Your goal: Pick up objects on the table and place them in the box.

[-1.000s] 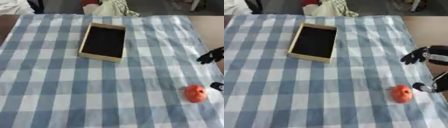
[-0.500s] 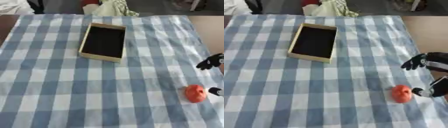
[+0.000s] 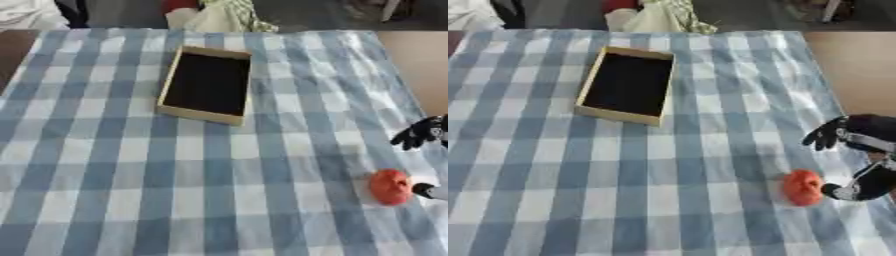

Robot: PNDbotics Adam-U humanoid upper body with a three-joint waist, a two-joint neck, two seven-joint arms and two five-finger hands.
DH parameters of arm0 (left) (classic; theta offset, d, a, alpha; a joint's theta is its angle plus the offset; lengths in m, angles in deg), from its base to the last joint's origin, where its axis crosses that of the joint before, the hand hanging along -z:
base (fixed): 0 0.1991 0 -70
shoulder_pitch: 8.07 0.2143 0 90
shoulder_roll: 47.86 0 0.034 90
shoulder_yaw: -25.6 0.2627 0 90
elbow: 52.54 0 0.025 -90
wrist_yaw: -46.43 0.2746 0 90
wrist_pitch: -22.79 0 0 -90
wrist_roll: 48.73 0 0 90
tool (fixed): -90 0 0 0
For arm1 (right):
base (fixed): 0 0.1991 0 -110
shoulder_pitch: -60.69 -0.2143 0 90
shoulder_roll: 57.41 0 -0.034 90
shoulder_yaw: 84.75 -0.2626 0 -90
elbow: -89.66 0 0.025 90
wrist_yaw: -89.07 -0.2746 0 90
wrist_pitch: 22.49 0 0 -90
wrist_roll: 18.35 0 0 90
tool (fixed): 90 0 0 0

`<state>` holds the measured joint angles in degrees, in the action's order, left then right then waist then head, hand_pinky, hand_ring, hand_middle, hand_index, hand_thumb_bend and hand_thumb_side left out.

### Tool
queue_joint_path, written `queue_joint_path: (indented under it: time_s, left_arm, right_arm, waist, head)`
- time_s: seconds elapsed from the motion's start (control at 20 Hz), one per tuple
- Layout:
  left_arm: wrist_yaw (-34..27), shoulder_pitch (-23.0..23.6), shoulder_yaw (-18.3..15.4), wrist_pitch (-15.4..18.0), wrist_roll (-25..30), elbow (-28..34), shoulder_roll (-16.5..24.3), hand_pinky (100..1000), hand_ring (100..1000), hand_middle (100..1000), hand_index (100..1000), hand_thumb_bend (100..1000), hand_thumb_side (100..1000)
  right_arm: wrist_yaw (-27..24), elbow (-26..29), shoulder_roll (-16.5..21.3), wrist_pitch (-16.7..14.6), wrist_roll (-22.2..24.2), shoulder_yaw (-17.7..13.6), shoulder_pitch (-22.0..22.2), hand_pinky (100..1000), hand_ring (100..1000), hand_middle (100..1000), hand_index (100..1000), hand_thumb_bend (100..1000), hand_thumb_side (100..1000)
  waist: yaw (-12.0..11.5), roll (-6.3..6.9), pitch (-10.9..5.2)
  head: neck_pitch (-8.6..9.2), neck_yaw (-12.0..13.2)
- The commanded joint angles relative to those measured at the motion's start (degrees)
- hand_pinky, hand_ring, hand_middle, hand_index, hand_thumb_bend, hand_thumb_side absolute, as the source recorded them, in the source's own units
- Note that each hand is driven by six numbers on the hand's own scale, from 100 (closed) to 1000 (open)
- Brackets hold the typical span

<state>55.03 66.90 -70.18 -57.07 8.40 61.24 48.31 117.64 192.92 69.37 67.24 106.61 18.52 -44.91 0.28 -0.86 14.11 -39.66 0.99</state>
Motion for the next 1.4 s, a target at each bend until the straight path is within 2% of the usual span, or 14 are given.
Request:
queue_joint_path:
  time_s: [0.05, 0.7, 0.85, 1.0, 1.2, 1.25, 1.4]
  left_arm:
    - [0.0, -0.2, -0.2, 0.0, 0.2, 0.8, 1.2, 739, 756, 701, 819, 556, 663]
    - [-0.1, -0.1, -0.1, -0.1, 0.7, 0.8, 0.8, 739, 753, 700, 818, 556, 665]
    - [-0.1, -0.1, -0.1, -0.2, 0.9, 0.8, 0.7, 739, 753, 700, 818, 556, 666]
    - [-0.1, -0.2, -0.1, -0.1, 1.0, 0.8, 0.8, 739, 753, 700, 818, 556, 665]
    - [0.0, -0.2, -0.1, -0.1, 1.3, 0.8, 0.7, 739, 753, 700, 818, 555, 665]
    - [0.0, -0.2, -0.1, -0.1, 1.3, 0.8, 0.7, 739, 753, 700, 818, 555, 665]
    - [0.0, -0.2, -0.1, -0.1, 1.3, 0.8, 0.7, 739, 753, 700, 818, 555, 665]
  right_arm:
    - [0.0, -0.7, 0.7, -0.3, -0.9, -0.1, -0.3, 754, 739, 665, 857, 368, 207]
    - [0.2, -2.2, -1.7, -1.0, -4.4, 0.7, 0.0, 687, 670, 559, 766, 331, 216]
    - [0.0, -2.3, -1.9, -1.5, -4.9, 0.9, 0.3, 638, 629, 503, 709, 300, 205]
    - [-0.5, -2.4, -2.0, -2.0, -5.2, 1.0, 0.5, 618, 616, 492, 697, 286, 184]
    - [-1.5, -2.5, -2.3, -2.4, -4.8, 1.4, 0.7, 598, 606, 485, 690, 238, 149]
    - [-1.8, -2.6, -2.4, -2.4, -4.6, 1.5, 0.8, 596, 606, 487, 692, 206, 106]
    - [-3.2, -2.8, -2.5, -2.6, -3.4, 1.7, 1.0, 587, 603, 488, 694, 140, 100]
  waist:
    - [-0.1, 0.13, -0.71]
    - [-0.2, 0.34, -0.51]
    - [-0.2, 0.29, -0.51]
    - [-0.3, 0.26, -0.51]
    - [-0.4, 0.26, -0.52]
    - [-0.4, 0.25, -0.52]
    - [-0.4, 0.24, -0.5]
  head:
    - [-0.09, -0.1]
    - [-0.27, -0.2]
    - [-0.29, -0.2]
    - [-0.3, -0.2]
    - [-0.41, -0.2]
    - [-0.43, -0.2]
    - [-0.51, -0.2]
